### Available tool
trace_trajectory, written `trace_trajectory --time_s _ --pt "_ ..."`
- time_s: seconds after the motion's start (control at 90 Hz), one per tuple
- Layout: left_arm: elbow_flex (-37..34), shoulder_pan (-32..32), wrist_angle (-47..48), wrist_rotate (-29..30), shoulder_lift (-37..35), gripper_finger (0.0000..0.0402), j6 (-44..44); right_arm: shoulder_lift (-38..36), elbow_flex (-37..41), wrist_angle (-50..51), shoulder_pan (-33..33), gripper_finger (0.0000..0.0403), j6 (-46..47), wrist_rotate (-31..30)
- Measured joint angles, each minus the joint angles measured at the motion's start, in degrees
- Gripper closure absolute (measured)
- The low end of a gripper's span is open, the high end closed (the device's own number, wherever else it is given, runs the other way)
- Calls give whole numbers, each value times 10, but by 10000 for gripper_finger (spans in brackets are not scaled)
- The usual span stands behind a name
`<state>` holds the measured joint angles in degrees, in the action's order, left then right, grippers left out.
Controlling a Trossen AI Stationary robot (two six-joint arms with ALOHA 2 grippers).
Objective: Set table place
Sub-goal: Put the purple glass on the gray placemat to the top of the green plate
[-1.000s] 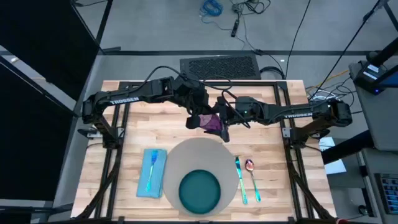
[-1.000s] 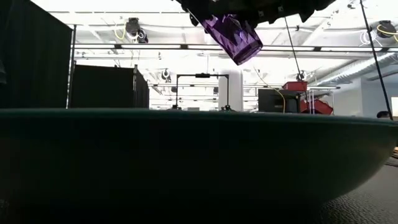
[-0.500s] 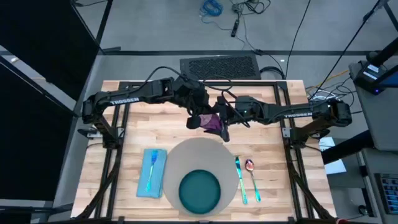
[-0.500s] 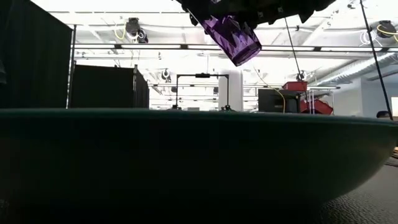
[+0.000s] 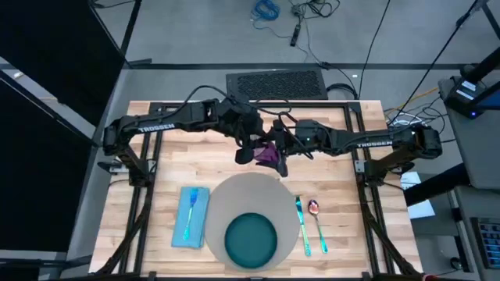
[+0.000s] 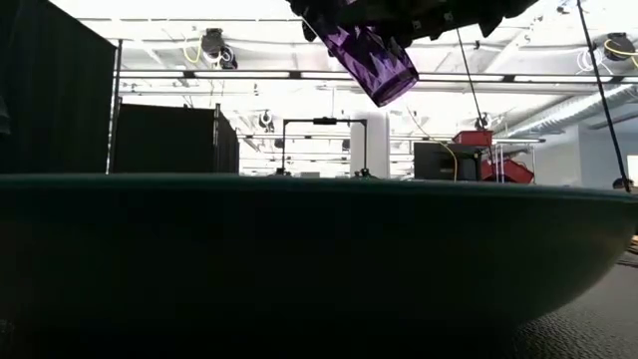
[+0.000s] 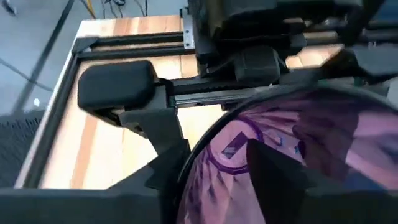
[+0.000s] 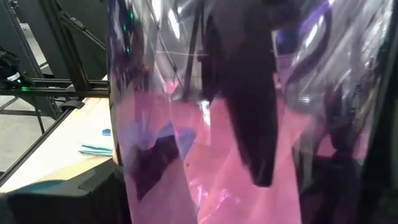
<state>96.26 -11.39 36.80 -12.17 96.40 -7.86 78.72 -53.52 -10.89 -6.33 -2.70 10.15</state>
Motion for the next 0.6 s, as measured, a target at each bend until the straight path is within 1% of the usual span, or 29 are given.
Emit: trace_trajectory --time_s 0.056,0.122,0.233,0.3,0.356,0.533,0.6 --pt "8 -1 20 13 -3 235 3 0 0 0 0 47 0 1" --pt "17 -2 49 44 -6 234 -2 0 -1 -5 1 47 -1 9" --pt "26 -3 68 58 -17 233 -7 -1 -3 -3 1 47 -1 8" --pt "26 -2 65 62 -27 233 -15 -1 -3 -2 1 47 1 8" --pt "26 -2 77 74 -38 233 -16 -1 -2 -1 1 47 1 8" --pt "26 -3 77 111 -72 233 -30 -1 -2 8 1 46 13 4" --pt "26 -3 79 125 -88 233 -30 -1 -2 11 1 46 18 -17"
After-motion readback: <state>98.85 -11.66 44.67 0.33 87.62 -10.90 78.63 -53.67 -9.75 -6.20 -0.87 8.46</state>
